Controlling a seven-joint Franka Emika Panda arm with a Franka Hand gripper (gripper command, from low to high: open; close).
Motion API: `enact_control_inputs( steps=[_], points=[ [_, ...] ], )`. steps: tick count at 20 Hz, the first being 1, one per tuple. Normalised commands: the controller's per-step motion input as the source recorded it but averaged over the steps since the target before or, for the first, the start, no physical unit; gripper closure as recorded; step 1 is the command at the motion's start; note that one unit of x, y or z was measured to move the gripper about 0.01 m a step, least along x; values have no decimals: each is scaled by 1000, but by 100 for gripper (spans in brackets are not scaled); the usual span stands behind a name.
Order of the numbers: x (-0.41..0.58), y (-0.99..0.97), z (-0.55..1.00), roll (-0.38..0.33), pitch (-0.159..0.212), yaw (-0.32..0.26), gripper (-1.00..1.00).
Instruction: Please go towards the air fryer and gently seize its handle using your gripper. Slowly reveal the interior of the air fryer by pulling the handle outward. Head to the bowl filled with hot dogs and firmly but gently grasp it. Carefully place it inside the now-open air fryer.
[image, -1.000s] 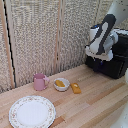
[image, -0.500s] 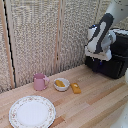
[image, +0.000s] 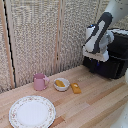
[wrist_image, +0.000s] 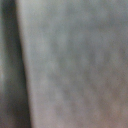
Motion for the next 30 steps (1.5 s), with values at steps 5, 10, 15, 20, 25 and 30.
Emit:
enact_control_inputs(
  steps=[5,10,15,20,25,30],
  points=[
    [2,967,337,3,3,0,100],
    [30,986,239,4,21,0,100],
    [35,990,121,-3,14,0,100],
    [72,745,-185,-39,23,7,100],
    [194,187,-305,-15,47,0,100],
    [17,0,-132,8,3,21,100]
  ],
)
